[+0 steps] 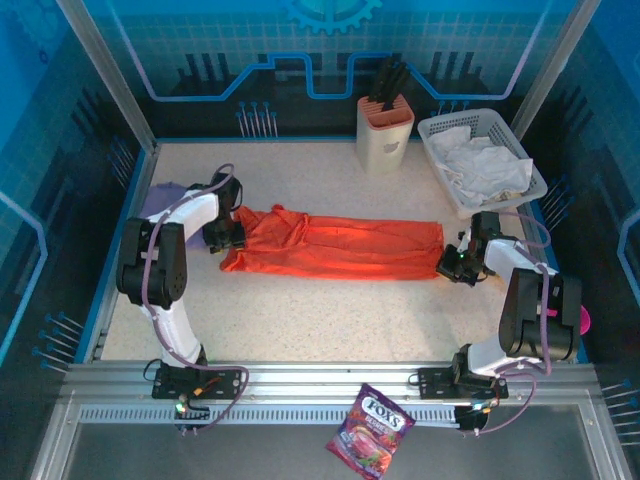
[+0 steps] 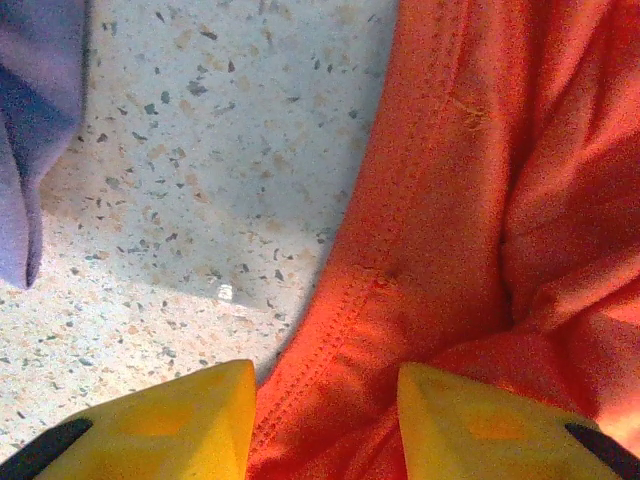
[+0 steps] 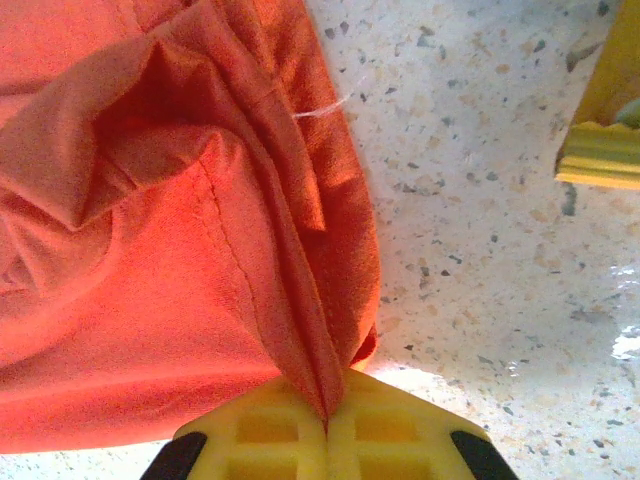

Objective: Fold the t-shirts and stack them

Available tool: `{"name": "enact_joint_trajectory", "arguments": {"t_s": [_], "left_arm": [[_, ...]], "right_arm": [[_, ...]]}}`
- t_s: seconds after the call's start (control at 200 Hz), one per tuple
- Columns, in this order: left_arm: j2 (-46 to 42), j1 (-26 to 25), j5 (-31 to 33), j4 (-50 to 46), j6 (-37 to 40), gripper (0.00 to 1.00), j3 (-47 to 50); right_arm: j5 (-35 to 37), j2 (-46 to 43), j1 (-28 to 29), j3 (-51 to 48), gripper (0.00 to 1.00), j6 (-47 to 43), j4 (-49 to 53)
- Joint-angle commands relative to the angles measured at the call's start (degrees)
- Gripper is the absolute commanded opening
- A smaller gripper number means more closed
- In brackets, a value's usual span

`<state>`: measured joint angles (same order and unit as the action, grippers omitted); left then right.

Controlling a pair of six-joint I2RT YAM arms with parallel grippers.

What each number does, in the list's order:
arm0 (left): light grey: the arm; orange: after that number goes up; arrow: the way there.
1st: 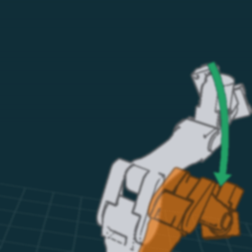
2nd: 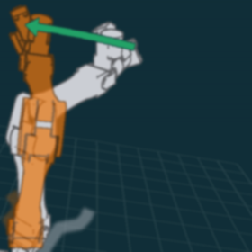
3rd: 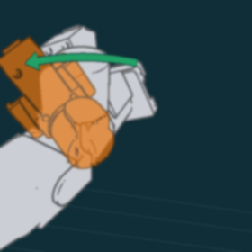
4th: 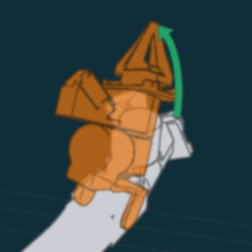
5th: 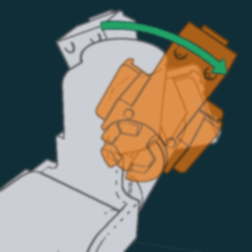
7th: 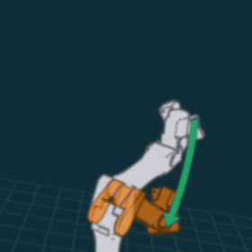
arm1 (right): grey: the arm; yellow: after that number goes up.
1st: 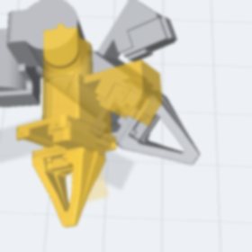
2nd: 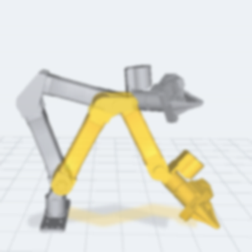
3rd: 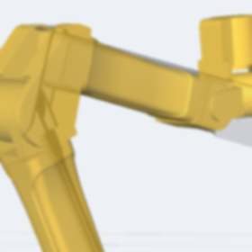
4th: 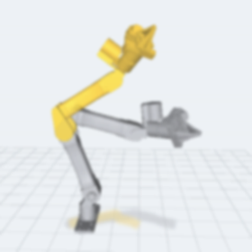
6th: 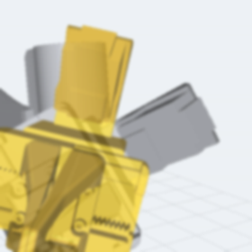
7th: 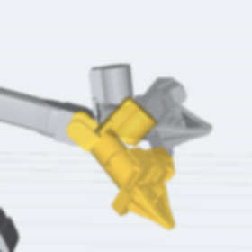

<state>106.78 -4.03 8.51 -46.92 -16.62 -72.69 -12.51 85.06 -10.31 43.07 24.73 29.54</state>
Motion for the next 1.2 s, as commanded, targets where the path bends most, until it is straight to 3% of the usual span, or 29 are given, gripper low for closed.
{"name": "enact_joint_trajectory", "arguments": {"t_s": [0.0, 0.105, 0.38, 0.645, 0.795, 1.026, 1.086, 1.146, 1.196], "left_arm": [[-3.96, -0.10, -5.62, -1.38, -2.12, 0.43, -2.47], [-5.49, 0.06, -10.29, 0.31, -3.13, 0.49, -2.48], [-3.04, 0.08, -26.79, 10.10, -8.39, 0.46, -3.41], [4.33, -1.11, -25.01, 12.16, -5.53, 0.46, -13.13], [7.61, -2.54, -27.08, 13.09, -9.14, 0.44, -15.72], [4.42, -2.62, -18.27, 8.05, -8.58, 0.53, -12.78], [1.73, -1.92, -16.56, 7.32, -8.19, 0.54, -9.84], [-1.30, -0.88, -16.70, 7.10, -8.19, 0.57, -6.55], [-4.04, -0.15, -17.93, 7.02, -8.55, 0.57, -3.64]], "right_arm": [[-1.10, -1.02, -1.11, -0.73, 0.00, -0.80, 0.96], [-2.08, -0.99, -1.03, -0.95, 0.00, -0.78, 0.63], [-2.17, -0.33, -0.70, -0.97, 0.00, -0.72, 0.08], [-1.52, -1.66, -0.59, -0.84, 0.06, -0.77, 0.55], [-1.40, -2.12, -0.43, -1.13, 0.11, -0.72, 0.49], [-0.65, -2.95, -0.47, -1.14, 0.14, -0.79, 1.22], [-0.15, -3.05, -0.48, -1.23, 0.20, -0.42, 1.41], [0.30, -3.52, -0.37, -1.03, 0.40, -0.43, 2.08], [0.75, -4.70, 0.04, -0.88, 0.48, -0.51, 2.62]]}}
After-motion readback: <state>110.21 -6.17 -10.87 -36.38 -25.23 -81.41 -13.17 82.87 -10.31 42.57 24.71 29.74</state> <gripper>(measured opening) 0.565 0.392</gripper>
